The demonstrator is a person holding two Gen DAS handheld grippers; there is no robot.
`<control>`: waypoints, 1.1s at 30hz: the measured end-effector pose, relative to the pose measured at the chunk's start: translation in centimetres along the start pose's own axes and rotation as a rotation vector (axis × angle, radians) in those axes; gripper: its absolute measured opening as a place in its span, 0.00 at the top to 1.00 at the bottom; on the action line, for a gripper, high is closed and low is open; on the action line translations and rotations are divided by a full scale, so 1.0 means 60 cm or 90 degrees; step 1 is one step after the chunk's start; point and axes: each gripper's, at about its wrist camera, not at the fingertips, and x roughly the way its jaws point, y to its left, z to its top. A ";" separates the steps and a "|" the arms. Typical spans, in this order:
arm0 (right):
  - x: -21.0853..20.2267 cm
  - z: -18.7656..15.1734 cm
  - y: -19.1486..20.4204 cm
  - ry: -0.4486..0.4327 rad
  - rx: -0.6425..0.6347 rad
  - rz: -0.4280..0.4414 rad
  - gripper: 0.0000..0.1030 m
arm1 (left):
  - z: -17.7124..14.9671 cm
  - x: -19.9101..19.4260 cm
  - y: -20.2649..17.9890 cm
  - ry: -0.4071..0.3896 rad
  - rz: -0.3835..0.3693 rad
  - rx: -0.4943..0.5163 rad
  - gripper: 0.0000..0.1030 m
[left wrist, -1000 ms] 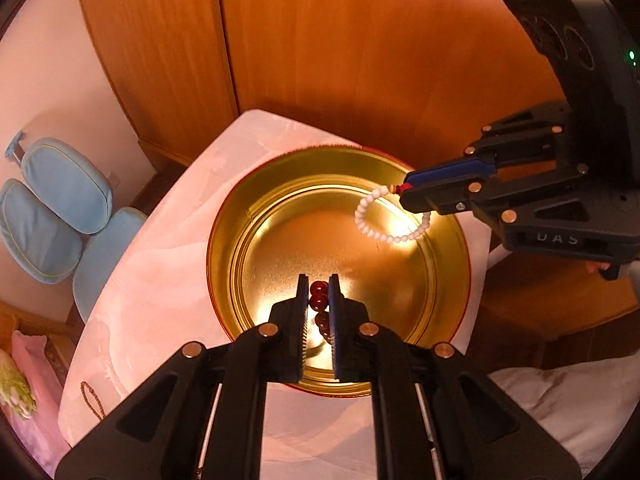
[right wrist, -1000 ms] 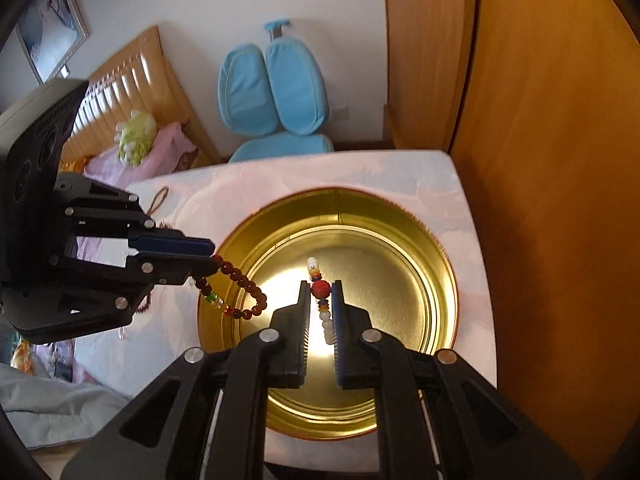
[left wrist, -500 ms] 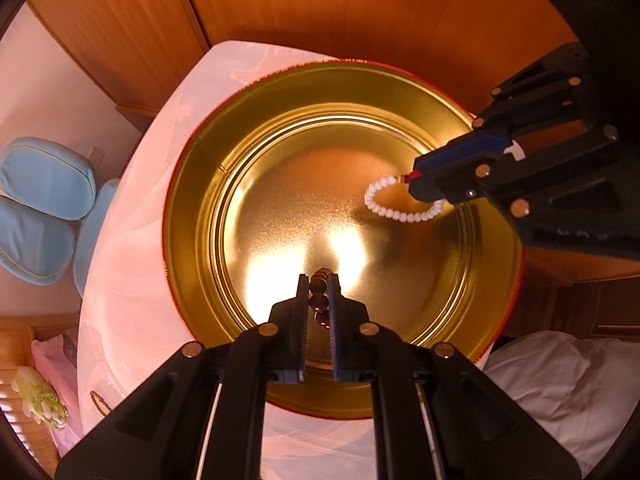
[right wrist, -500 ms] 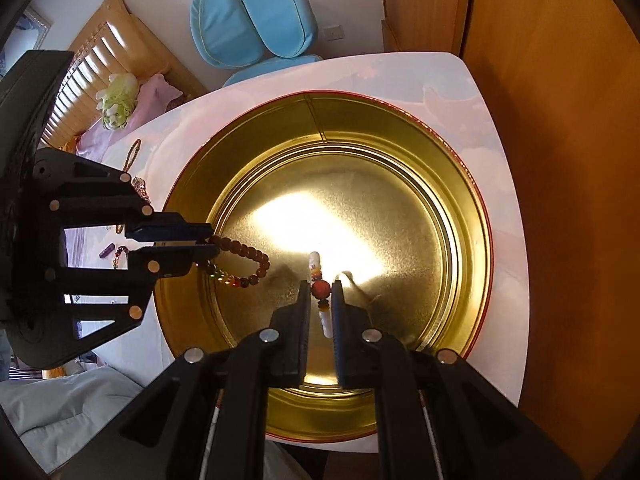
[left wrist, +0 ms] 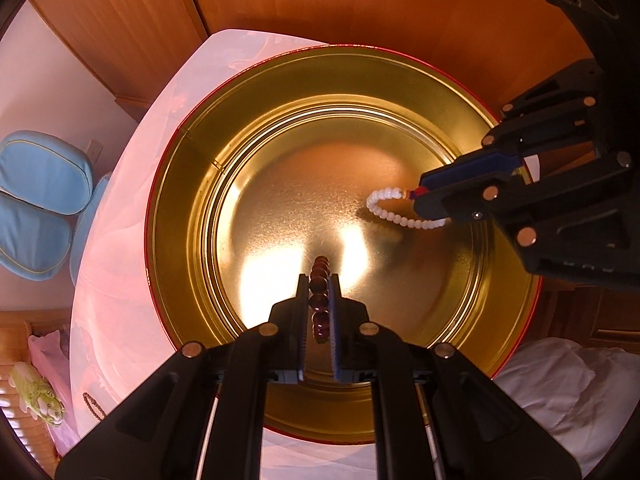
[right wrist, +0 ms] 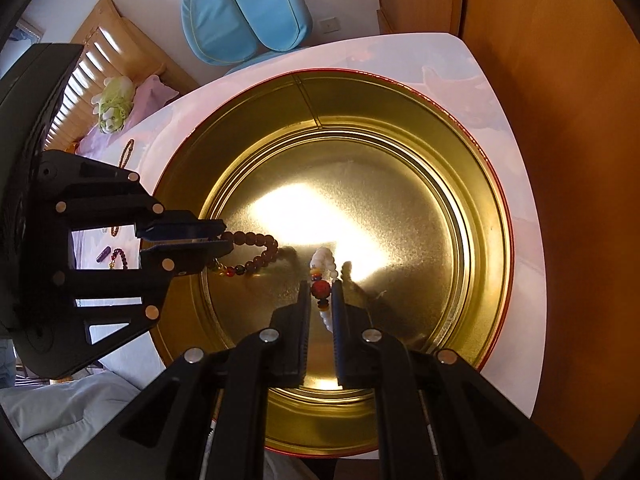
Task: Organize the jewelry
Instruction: 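Open the left tool over the tin while the right tool drops the white bracelet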
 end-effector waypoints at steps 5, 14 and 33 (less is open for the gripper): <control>0.009 -0.001 -0.006 -0.001 0.014 0.001 0.89 | 0.001 0.005 -0.002 0.000 0.002 0.000 0.90; 0.014 0.009 -0.022 -0.013 0.049 -0.004 0.89 | -0.004 0.002 -0.008 -0.002 0.002 -0.001 0.90; -0.026 0.008 -0.022 -0.103 0.105 -0.021 0.11 | -0.022 -0.048 -0.011 -0.057 0.061 -0.001 0.23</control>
